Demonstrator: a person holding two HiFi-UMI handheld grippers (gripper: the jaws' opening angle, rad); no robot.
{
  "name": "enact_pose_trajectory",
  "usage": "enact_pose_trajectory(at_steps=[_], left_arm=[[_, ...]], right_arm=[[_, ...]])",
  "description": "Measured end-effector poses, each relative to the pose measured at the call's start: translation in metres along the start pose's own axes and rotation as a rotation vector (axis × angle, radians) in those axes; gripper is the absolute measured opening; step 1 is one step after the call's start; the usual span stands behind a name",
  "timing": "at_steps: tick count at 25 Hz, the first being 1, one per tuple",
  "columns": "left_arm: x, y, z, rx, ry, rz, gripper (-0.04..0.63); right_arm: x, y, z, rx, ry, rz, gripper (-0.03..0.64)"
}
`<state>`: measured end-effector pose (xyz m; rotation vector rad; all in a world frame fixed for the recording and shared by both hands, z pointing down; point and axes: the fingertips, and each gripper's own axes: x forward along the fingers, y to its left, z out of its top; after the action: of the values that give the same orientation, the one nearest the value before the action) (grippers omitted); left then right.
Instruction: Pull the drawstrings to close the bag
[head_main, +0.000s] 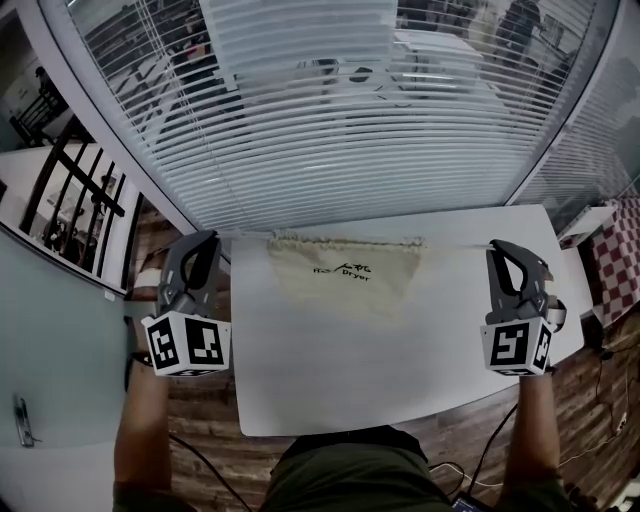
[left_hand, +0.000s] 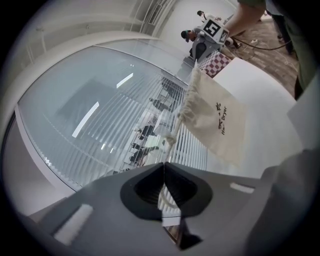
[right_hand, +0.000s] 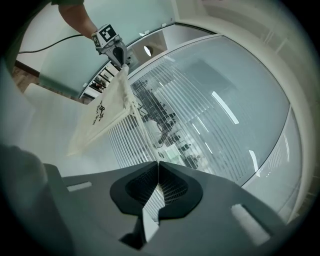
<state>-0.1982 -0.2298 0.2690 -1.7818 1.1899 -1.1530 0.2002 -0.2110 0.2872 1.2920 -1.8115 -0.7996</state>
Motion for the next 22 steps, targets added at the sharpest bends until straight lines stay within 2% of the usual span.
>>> enact_pose_trajectory(at_steps=[15, 22], left_arm=[[-0.015, 0.021, -0.012, -0.021, -0.008, 0.039, 0.009], [-0.019, 0.030, -0.033, -0.017, 0.004, 0.045, 0.009]], right_arm=[[-0.013, -0.019, -0.001, -0.023, 0.010, -0.040, 0.011], [-0.011, -0.021, -0.005, -0.008, 0.025, -0.054, 0.011]])
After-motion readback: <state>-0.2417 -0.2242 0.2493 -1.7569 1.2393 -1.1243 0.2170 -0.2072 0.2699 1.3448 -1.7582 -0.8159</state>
